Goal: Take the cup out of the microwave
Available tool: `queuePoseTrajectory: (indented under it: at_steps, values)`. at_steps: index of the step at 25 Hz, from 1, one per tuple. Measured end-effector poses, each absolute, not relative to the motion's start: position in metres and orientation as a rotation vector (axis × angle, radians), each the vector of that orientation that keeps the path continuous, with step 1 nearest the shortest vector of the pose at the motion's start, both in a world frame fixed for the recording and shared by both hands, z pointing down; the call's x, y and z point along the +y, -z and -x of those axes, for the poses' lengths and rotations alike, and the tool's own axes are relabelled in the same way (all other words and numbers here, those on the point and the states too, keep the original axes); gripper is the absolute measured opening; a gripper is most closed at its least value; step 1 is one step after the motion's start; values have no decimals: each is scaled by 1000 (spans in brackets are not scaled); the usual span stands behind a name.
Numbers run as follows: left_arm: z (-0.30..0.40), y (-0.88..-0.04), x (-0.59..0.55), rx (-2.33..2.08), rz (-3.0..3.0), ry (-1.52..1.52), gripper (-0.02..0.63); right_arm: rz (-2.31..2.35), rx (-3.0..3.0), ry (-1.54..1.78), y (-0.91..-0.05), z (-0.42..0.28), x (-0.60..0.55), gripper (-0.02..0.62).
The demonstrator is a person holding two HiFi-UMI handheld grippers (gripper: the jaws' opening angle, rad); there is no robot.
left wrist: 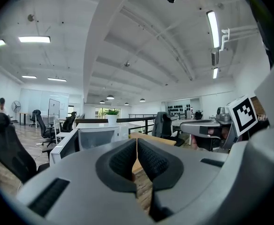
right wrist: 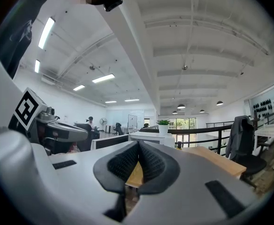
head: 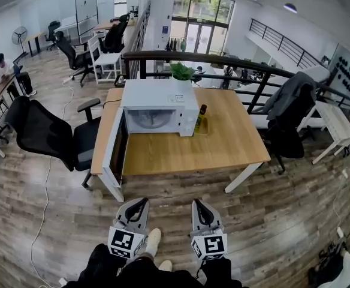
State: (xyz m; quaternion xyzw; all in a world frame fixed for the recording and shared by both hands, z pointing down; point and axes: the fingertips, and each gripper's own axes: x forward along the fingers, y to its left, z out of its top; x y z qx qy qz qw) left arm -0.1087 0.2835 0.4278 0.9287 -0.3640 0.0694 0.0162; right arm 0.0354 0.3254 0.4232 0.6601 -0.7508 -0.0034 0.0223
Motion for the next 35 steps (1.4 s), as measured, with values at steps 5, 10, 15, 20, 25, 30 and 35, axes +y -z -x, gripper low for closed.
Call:
queuePoseTrajectory:
  at_steps: [5, 10, 15, 20, 25, 30, 35]
  values:
    - [95, -425, 233, -1122, -2896, -224, 28, -2052, -2326, 6, -420, -48, 277, 15]
    - [86, -415, 190, -1106, -2912, -224, 28, -2062, -2330, 0, -414, -55, 233, 15]
    - [90, -408, 148, -1106, -2916, -213, 28, -2072, -2326, 4, -407, -53, 195, 15]
    - [91, -402, 114, -1087, -2932, -180, 28, -2084, -2303, 36, -400, -51, 164, 15]
    - [91, -400, 87, -1068, -2950, -158, 28, -2106, -2287, 70, -392, -49, 140, 15]
    - [86, -400, 69, -1049, -2957, -154, 28, -2100, -2282, 61, -395, -53, 119, 15]
    - [79, -405, 44, -1063, -2944, -168, 28, -2074, -2303, 59, -399, -55, 91, 15]
